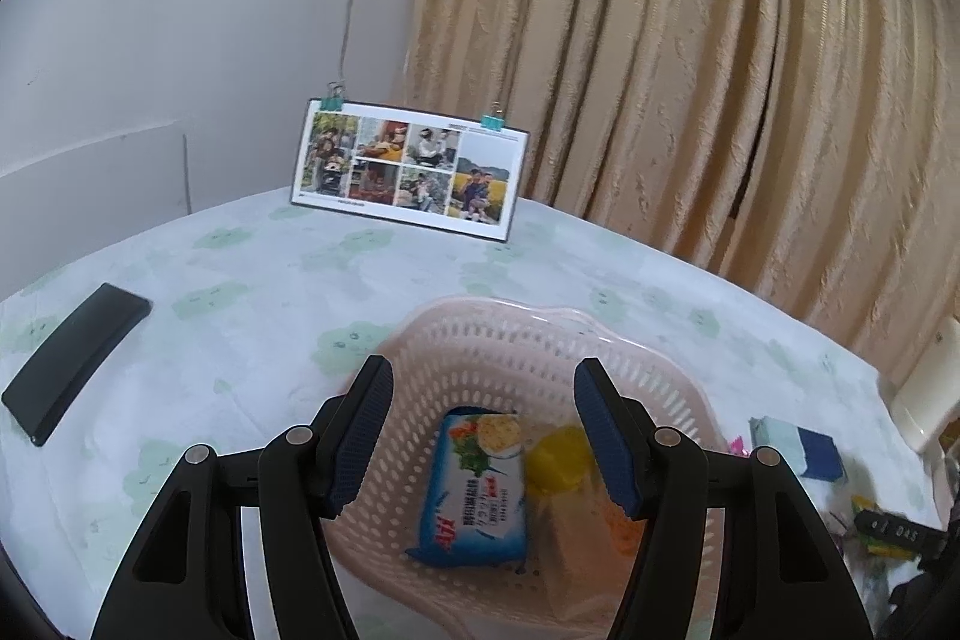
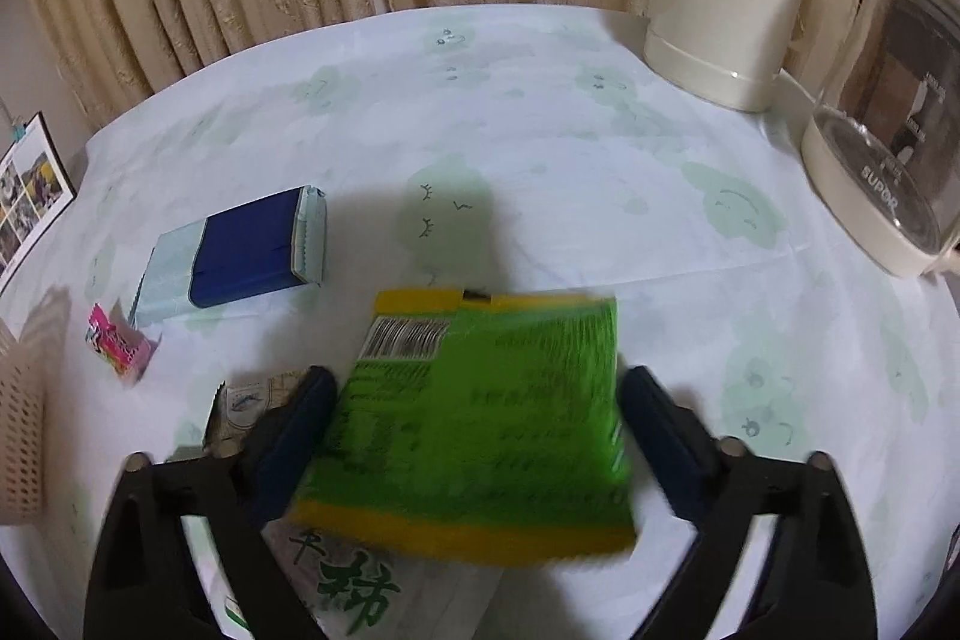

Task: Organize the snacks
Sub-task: 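Move the right tool to the green-yellow snack bag and grasp it, then grasp the white green-lettered bag with the left tool while the right tool holds the green bag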

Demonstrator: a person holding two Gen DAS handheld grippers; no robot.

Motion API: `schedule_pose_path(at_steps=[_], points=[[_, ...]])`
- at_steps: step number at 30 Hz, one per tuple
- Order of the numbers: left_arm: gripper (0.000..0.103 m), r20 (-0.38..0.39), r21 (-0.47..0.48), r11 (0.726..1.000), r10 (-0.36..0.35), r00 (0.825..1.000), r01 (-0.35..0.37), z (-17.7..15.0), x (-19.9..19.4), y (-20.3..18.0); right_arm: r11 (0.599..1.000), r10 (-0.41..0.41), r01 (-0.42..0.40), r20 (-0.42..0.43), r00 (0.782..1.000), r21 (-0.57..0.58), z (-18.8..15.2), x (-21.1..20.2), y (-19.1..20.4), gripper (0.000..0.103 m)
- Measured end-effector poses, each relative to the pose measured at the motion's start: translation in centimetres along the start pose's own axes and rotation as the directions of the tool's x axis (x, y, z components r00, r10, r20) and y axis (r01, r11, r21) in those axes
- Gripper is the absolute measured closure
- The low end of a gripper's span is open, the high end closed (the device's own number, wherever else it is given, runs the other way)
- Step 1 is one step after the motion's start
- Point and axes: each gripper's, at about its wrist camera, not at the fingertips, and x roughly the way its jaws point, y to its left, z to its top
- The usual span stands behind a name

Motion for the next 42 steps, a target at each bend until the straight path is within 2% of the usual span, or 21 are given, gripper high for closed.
schedule_pose_path(at_steps=[10,16,18,19,21,24,26,28,29,31,33,35,37,42], points=[[0.039,-0.028,0.148,0.981,-0.123,0.992,0.126,-0.9,-1.5,-5.5,0.999,0.048,-0.048,0.016,0.999,0.005,-0.4,-0.6,-1.5,0.02],[0.038,-0.128,0.213,0.94,-0.245,0.961,0.268,-2.2,-2.0,-9.8,0.997,0.071,-0.072,0.028,0.997,0.025,-0.8,-1.1,-3.4,0.02],[0.037,-0.176,0.222,0.917,-0.296,0.939,0.331,-2.7,-2.0,-11.1,0.996,0.08,-0.081,0.031,0.996,0.033,-1.0,-1.3,-3.9,0.02],[0.037,-0.21,0.22,0.9,-0.332,0.92,0.375,-3.0,-1.9,-11.9,0.995,0.086,-0.087,0.034,0.996,0.039,-1.0,-1.4,-4.2,0.02],[0.037,-0.294,0.193,0.854,-0.42,0.859,0.483,-3.6,-1.5,-13.4,0.994,0.098,-0.1,0.036,0.995,0.052,-1.0,-1.5,-4.8,0.02],[0.037,-0.372,0.171,0.792,-0.499,0.782,0.587,-4.5,-0.8,-15.7,0.989,0.124,-0.127,0.043,0.991,0.073,-1.0,-1.9,-5.6,0.02],[0.037,-0.399,0.207,0.76,-0.51,0.762,0.616,-5.1,-0.6,-17.3,0.986,0.141,-0.145,0.053,0.989,0.083,-1.0,-2.2,-5.9,0.02],[0.037,-0.436,0.232,0.724,-0.52,0.735,0.65,-5.8,-0.5,-18.9,0.983,0.156,-0.161,0.06,0.986,0.091,-1.0,-2.5,-6.2,0.02],[0.037,-0.457,0.233,0.706,-0.527,0.716,0.668,-6.1,-0.4,-19.5,0.981,0.163,-0.169,0.063,0.985,0.095,-1.0,-2.7,-6.3,0.02],[0.037,-0.505,0.219,0.662,-0.551,0.664,0.717,-6.9,-0.4,-20.7,0.978,0.177,-0.183,0.07,0.982,0.1,-1.0,-3.0,-6.5,0.02],[0.037,-0.544,0.212,0.625,-0.562,0.622,0.751,-7.6,-0.2,-22.1,0.975,0.188,-0.196,0.075,0.979,0.105,-0.9,-3.2,-6.7,0.02],[0.037,-0.573,0.224,0.604,-0.553,0.605,0.764,-8.4,0.0,-23.2,0.971,0.202,-0.21,0.078,0.976,0.114,-0.9,-3.5,-6.9,0.02],[0.037,-0.596,0.236,0.594,-0.536,0.598,0.769,-9.2,0.4,-24.0,0.968,0.212,-0.221,0.08,0.974,0.121,-0.9,-3.7,-7.0,0.02],[0.037,-0.628,0.272,0.594,-0.487,0.607,0.757,-10.7,1.3,-25.4,0.959,0.24,-0.25,0.085,0.967,0.135,-0.9,-4.1,-7.2,0.019]])
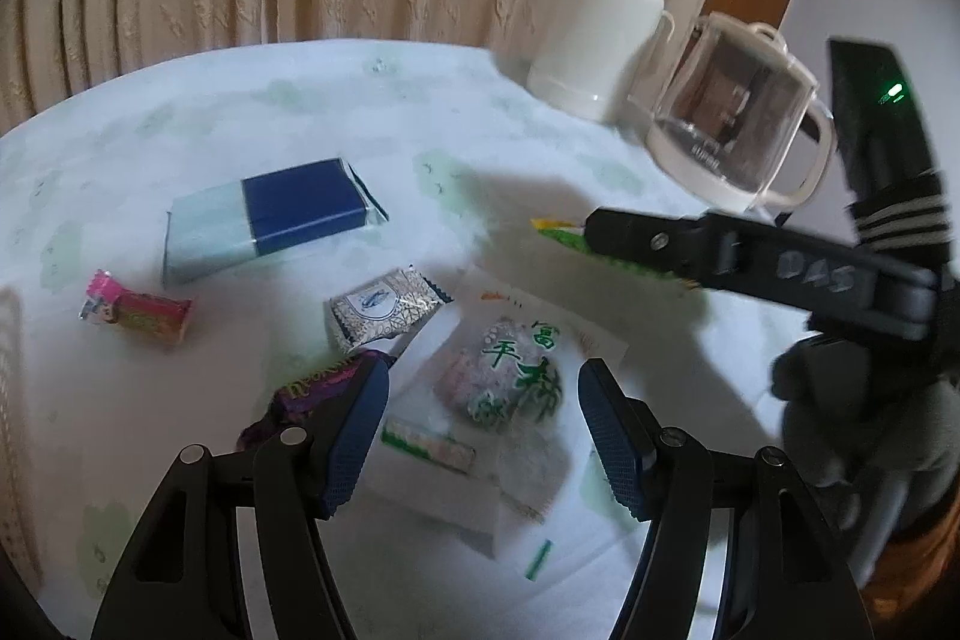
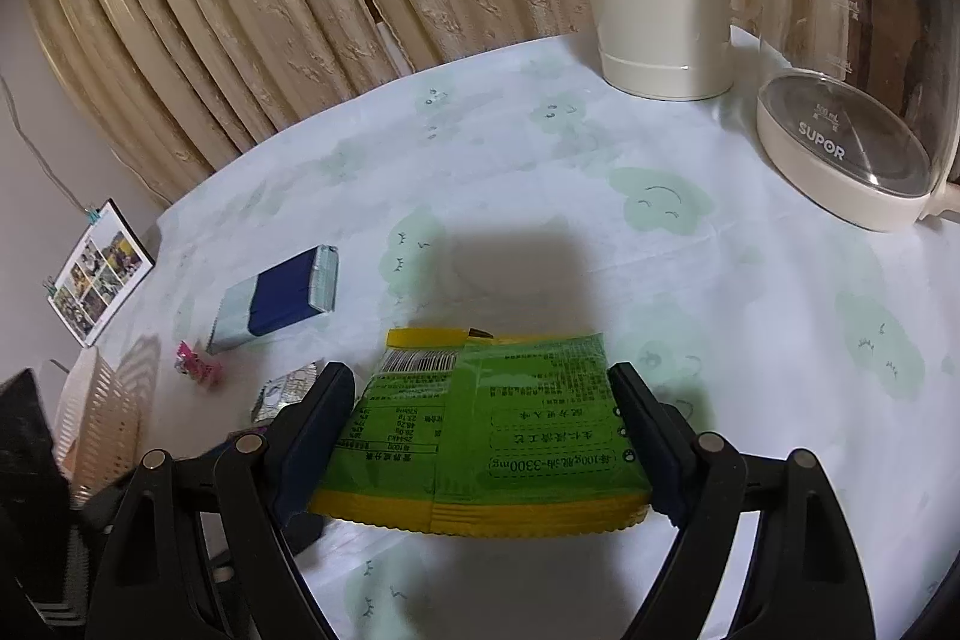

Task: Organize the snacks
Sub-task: 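Grasp the white green-lettered bag with the left tool while the right tool holds the green bag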

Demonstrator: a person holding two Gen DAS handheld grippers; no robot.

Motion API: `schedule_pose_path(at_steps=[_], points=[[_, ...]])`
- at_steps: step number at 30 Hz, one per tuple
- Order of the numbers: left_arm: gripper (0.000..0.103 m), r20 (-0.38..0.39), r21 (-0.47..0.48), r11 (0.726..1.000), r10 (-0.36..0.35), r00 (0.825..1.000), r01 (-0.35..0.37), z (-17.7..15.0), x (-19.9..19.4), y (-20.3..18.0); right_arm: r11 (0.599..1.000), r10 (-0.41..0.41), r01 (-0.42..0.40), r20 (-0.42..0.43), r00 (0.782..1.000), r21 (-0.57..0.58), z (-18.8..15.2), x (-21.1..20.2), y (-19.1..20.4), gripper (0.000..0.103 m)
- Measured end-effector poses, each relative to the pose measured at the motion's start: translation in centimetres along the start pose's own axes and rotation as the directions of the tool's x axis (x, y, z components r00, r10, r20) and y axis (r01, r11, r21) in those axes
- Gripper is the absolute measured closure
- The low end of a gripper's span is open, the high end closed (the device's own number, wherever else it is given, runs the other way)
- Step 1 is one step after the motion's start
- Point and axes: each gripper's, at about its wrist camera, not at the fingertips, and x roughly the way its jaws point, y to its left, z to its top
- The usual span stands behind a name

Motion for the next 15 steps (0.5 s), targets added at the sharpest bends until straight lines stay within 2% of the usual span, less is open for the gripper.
schedule_pose_path(at_steps=[5,13,15], points=[[0.03,-0.01,0.046,0.999,0.018,1.0,-0.018,0.3,0.8,-0.8,1.0,0.014,-0.014,0.002,1.0,-0.003,0.0,-0.3,0.1,0.019],[0.031,-0.05,0.112,0.992,0.066,0.997,-0.06,0.2,2.2,-2.4,1.0,0.005,-0.004,-0.003,1.0,0.025,0.1,-0.1,-0.4,0.019],[0.035,-0.049,0.116,0.991,0.078,0.996,-0.072,0.2,2.3,-2.4,1.0,0.005,-0.005,-0.003,1.0,0.021,0.1,-0.1,-0.3,0.019]])
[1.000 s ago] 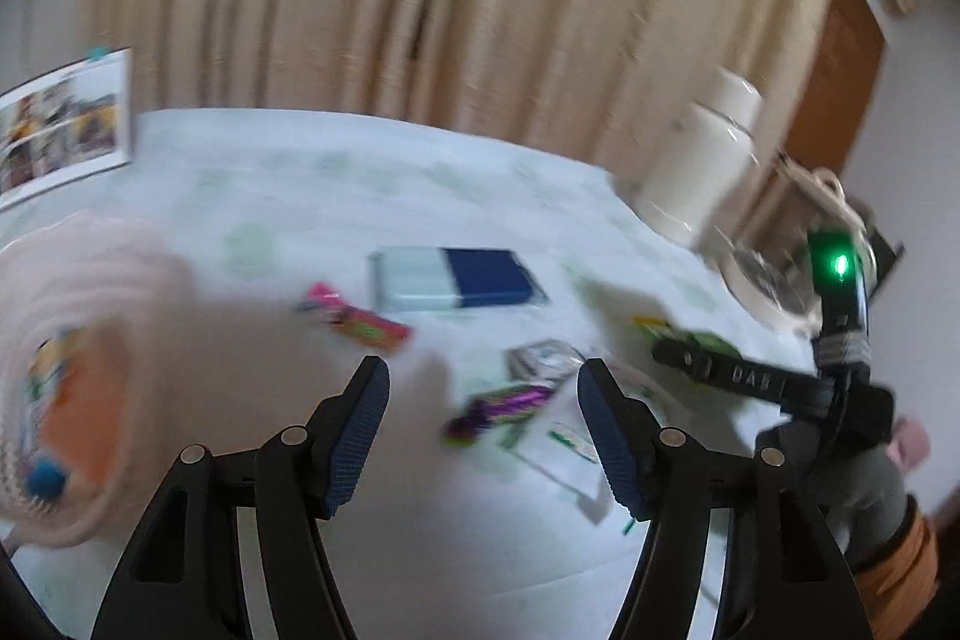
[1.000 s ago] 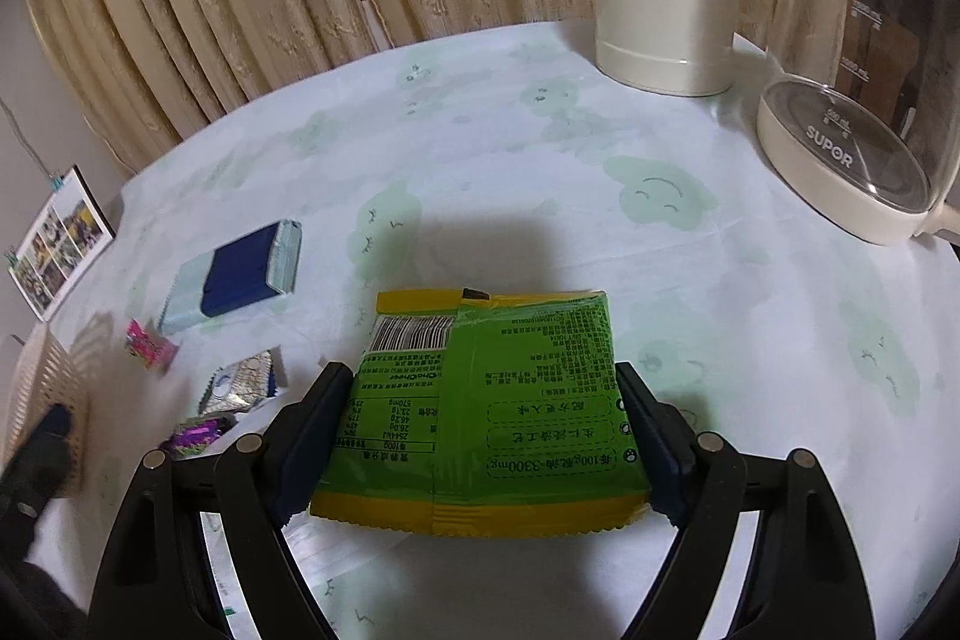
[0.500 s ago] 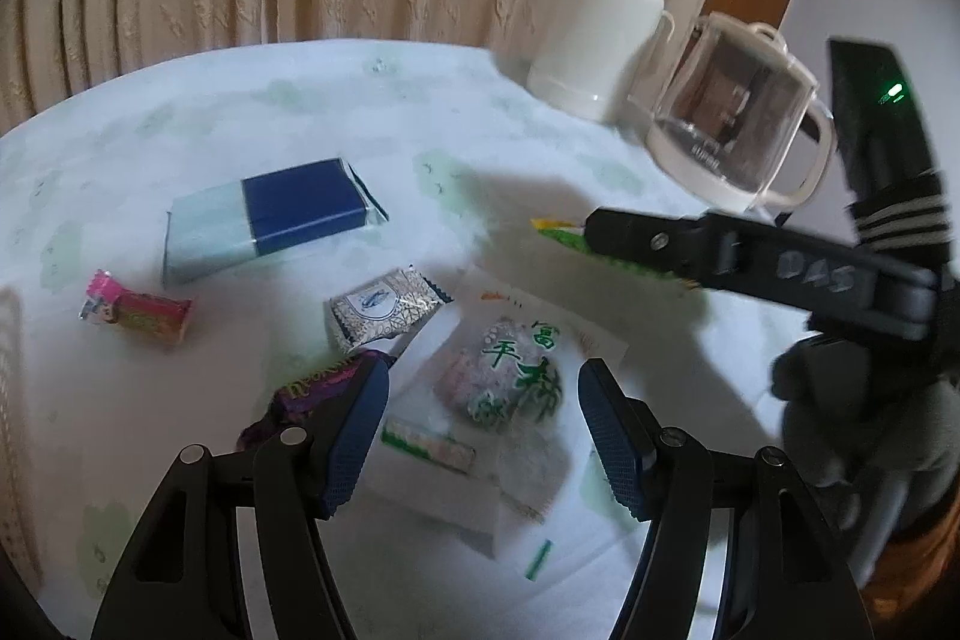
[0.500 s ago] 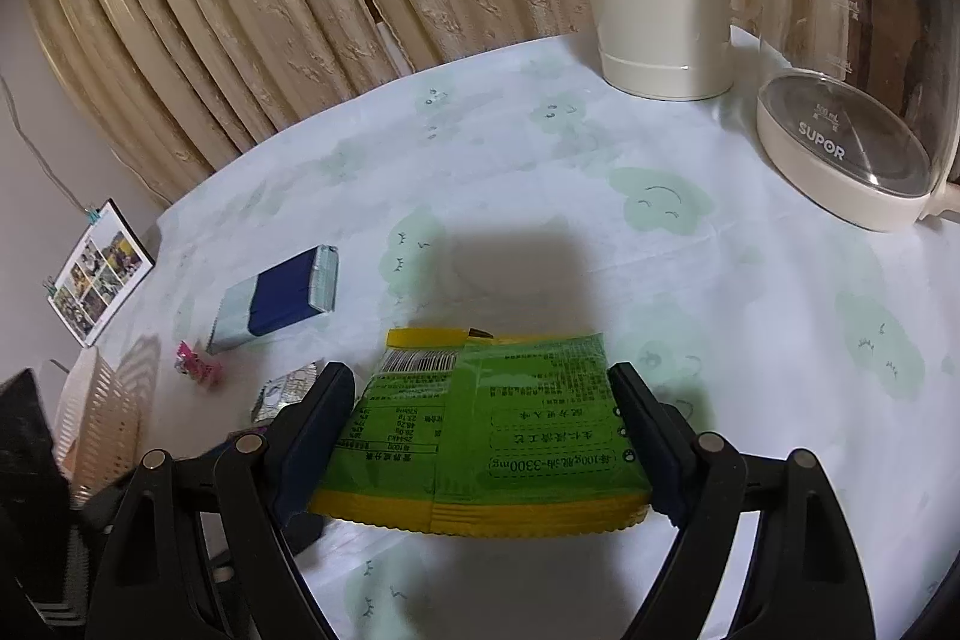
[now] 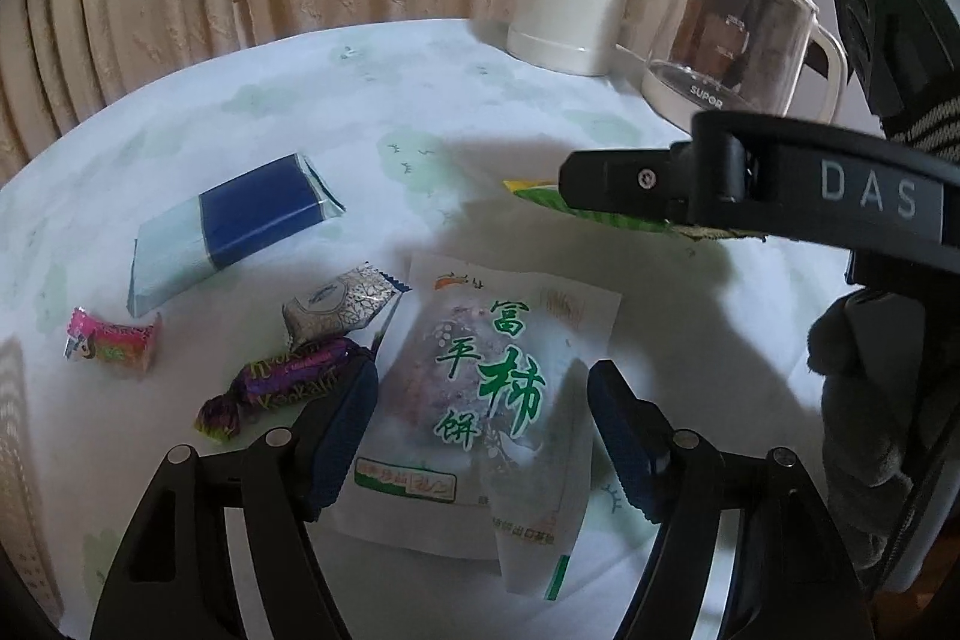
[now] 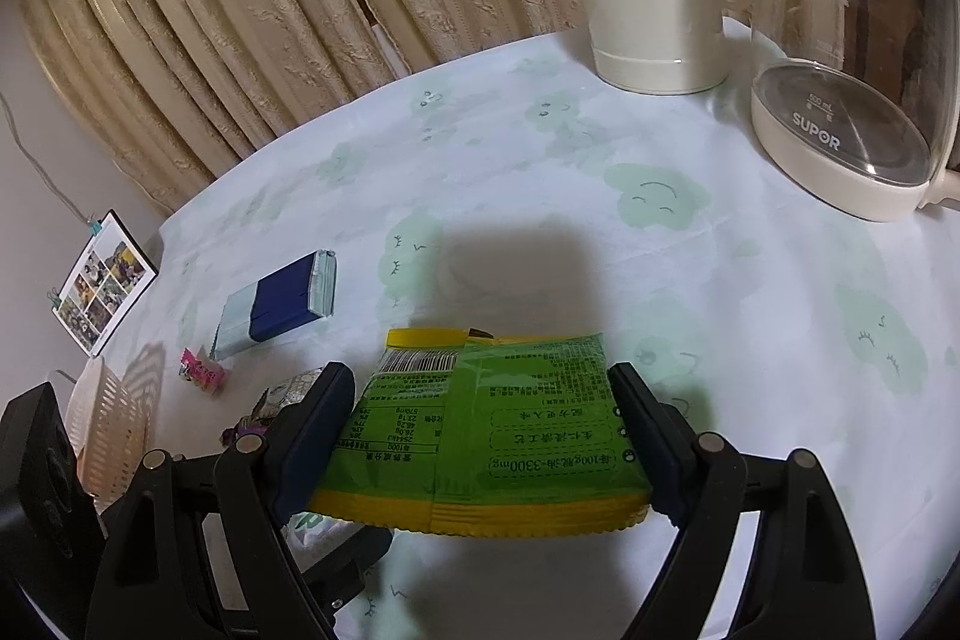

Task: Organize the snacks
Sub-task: 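Grasp the white green-lettered bag with the left tool while the right tool holds the green bag, then carry the white bag into the basket and open the left tool while the right tool holds the green bag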

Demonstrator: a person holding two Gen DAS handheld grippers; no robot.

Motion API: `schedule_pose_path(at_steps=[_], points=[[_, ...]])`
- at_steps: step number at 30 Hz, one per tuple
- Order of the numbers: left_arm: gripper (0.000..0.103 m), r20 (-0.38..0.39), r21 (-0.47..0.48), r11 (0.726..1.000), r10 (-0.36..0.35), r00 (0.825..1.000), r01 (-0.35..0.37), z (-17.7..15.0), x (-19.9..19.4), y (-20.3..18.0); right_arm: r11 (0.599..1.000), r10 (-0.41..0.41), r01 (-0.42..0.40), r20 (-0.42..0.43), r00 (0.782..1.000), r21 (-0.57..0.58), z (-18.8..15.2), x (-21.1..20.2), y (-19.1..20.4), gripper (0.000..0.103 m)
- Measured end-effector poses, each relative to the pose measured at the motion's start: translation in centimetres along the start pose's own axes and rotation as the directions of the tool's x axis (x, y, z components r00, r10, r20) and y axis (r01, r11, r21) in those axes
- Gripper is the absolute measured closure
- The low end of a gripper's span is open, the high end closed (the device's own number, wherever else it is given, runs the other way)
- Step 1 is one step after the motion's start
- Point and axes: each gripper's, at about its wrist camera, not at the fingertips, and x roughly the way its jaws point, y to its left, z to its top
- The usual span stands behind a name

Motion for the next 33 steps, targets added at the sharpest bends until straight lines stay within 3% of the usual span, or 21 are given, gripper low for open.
schedule_pose_path(at_steps=[3,7,16,26,33], points=[[0.05,0.008,-0.014,1.0,0.014,1.0,-0.014,0.0,0.0,0.2,1.0,0.002,-0.002,-0.002,1.0,-0.009,0.0,0.1,0.0,0.019],[0.059,0.03,-0.032,0.999,0.011,0.999,-0.01,-0.2,-0.6,0.4,1.0,0.003,-0.003,-0.001,1.0,-0.005,0.0,0.0,0.0,0.019],[0.06,0.106,-0.085,0.996,0.012,0.994,-0.003,-1.1,-3.5,0.5,0.998,0.05,-0.05,0.008,0.999,0.028,0.2,-0.4,-0.4,0.019],[0.06,0.216,-0.168,0.986,0.059,0.975,-0.023,-1.8,-7.8,2.0,0.991,0.122,-0.123,0.017,0.992,0.056,0.3,-0.7,-0.5,0.019],[0.06,0.266,-0.22,0.975,0.09,0.96,-0.03,-2.2,-10.0,3.6,0.971,0.218,-0.217,0.0,0.976,0.1,0.4,-0.5,-0.9,0.019]])
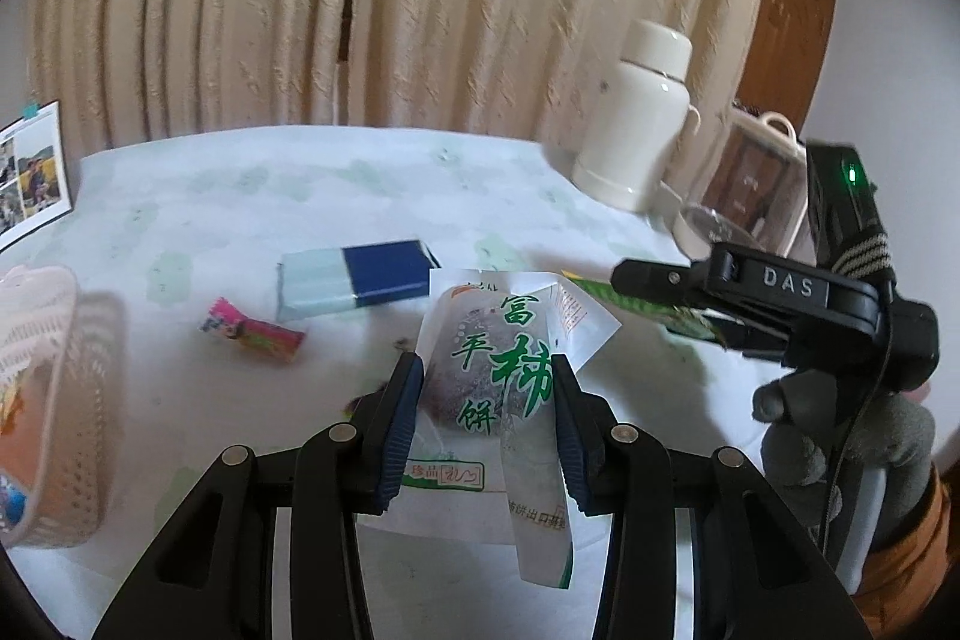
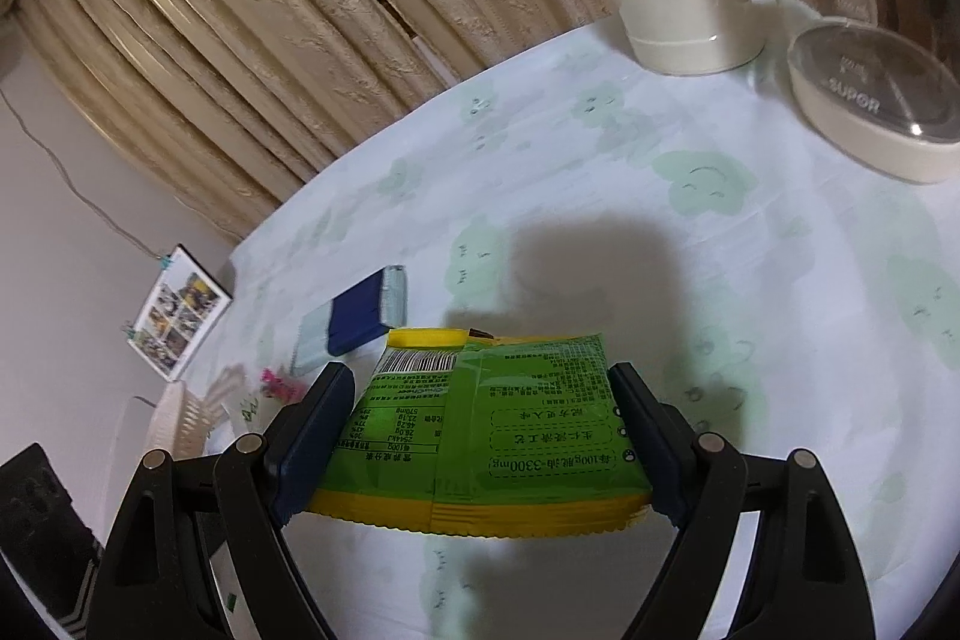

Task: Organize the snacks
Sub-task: 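Carry the white bag into the basket and open the left tool while the right tool holds the green bag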

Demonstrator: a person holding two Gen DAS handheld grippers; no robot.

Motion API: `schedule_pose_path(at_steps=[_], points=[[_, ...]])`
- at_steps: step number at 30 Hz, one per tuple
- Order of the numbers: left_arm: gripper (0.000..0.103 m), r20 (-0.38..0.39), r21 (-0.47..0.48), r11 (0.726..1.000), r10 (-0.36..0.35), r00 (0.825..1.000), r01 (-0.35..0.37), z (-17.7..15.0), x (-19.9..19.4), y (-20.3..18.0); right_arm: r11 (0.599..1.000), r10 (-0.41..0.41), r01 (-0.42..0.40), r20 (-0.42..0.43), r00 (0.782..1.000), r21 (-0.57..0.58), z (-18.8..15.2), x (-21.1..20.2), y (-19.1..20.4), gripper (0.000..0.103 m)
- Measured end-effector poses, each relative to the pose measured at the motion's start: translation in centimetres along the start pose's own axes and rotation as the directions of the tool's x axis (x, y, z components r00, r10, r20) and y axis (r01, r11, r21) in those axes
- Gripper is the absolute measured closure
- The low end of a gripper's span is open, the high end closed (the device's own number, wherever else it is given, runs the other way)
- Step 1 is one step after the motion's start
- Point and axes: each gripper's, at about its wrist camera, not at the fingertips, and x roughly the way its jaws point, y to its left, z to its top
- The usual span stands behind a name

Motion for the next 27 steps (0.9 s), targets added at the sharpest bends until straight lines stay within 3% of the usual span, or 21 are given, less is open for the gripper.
schedule_pose_path(at_steps=[4,11,17,27], points=[[0.06,0.04,-0.02,0.998,0.052,0.998,-0.051,0.3,-1.4,1.3,0.999,0.048,-0.048,-0.018,0.999,0.014,-0.1,0.3,0.1,0.019],[0.06,0.089,-0.086,0.986,0.149,0.985,-0.142,0.9,-3.3,4.2,0.998,0.056,-0.055,-0.022,0.998,0.007,-0.3,0.4,0.4,0.019],[0.06,0.114,-0.142,0.965,0.236,0.965,-0.219,0.8,-5.0,7.1,0.998,0.057,-0.057,-0.027,0.998,0.001,-0.4,0.5,0.5,0.019],[0.06,0.151,-0.211,0.917,0.373,0.916,-0.339,0.6,-8.1,11.1,0.998,0.055,-0.056,-0.036,0.998,-0.009,-0.7,0.7,0.7,0.019]])
